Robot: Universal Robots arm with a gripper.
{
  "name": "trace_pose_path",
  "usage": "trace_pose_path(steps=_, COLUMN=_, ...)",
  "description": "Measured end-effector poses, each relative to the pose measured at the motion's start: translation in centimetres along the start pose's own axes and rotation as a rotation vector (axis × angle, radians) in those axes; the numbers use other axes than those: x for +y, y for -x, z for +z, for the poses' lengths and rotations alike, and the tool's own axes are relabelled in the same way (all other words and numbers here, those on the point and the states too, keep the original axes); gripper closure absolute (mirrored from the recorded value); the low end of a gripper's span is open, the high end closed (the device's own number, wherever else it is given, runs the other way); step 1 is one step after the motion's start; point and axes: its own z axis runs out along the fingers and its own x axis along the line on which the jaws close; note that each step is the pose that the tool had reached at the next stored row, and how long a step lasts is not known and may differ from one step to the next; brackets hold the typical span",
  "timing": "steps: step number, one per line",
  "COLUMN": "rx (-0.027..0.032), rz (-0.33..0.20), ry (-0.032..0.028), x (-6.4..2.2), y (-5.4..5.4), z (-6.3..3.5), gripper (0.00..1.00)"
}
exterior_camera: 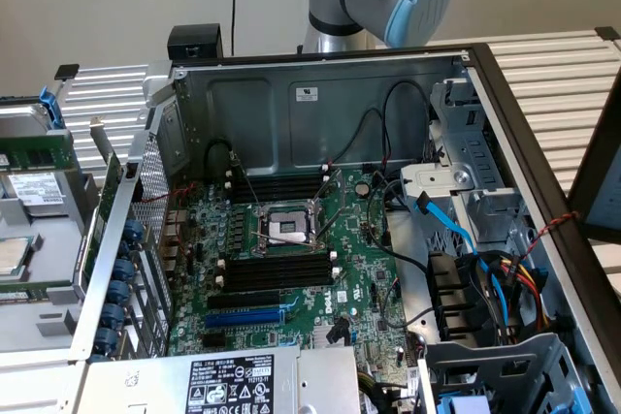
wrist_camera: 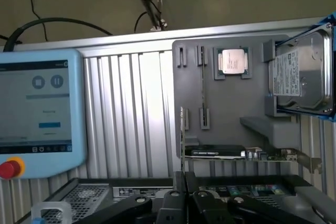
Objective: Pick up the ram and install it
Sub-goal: 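Pick up the ram and move it above insertion slot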
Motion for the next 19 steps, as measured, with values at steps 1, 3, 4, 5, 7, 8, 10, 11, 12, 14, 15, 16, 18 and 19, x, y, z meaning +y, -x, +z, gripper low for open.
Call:
trace_pose_path(steps=1, rx=0.0000, rz=0.000, ry=0.0000, x=-0.41, y=0.0, z=0.07, gripper=0.88)
trace_pose_path(steps=3, rx=0.0000, rz=0.000, ry=-0.0001, x=-1.17, y=0.1, z=0.18, gripper=0.88)
trace_pose_path(steps=4, rx=0.0000, rz=0.000, ry=-0.0001, x=-1.55, y=0.1, z=0.23, gripper=0.88)
trace_pose_path(steps=5, rx=-0.0001, rz=0.000, ry=-0.0001, x=-1.98, y=0.2, z=0.28, gripper=0.88)
trace_pose_path(steps=7, rx=0.0001, rz=0.000, ry=0.0000, x=-2.79, y=0.3, z=0.32, gripper=0.88)
trace_pose_path(steps=8, rx=0.0000, rz=0.000, ry=-0.0001, x=-3.15, y=0.3, z=0.33, gripper=0.88)
trace_pose_path(steps=10, rx=0.0000, rz=0.000, ry=-0.0001, x=-3.90, y=0.4, z=0.35, gripper=0.88)
trace_pose_path(steps=11, rx=0.0000, rz=0.000, ry=0.0000, x=-4.29, y=0.4, z=0.35, gripper=0.88)
trace_pose_path(steps=12, rx=-0.0001, rz=0.000, ry=-0.0001, x=-4.70, y=0.4, z=0.34, gripper=0.88)
trace_pose_path(steps=14, rx=0.0000, rz=0.000, ry=0.0000, x=-5.58, y=0.5, z=0.26, gripper=0.88)
trace_pose_path(steps=15, rx=0.0000, rz=0.000, ry=0.0000, x=-6.03, y=0.5, z=0.20, gripper=0.88)
trace_pose_path(steps=16, rx=0.0001, rz=0.000, ry=0.0000, x=-6.48, y=0.6, z=0.13, gripper=0.88)
trace_pose_path(steps=18, rx=0.0000, rz=0.000, ry=-0.0001, x=-7.35, y=0.6, z=0.01, gripper=0.88)
trace_pose_path(steps=19, rx=0.0000, rz=0.000, ry=0.0000, x=-7.84, y=0.7, z=-0.06, gripper=0.88)
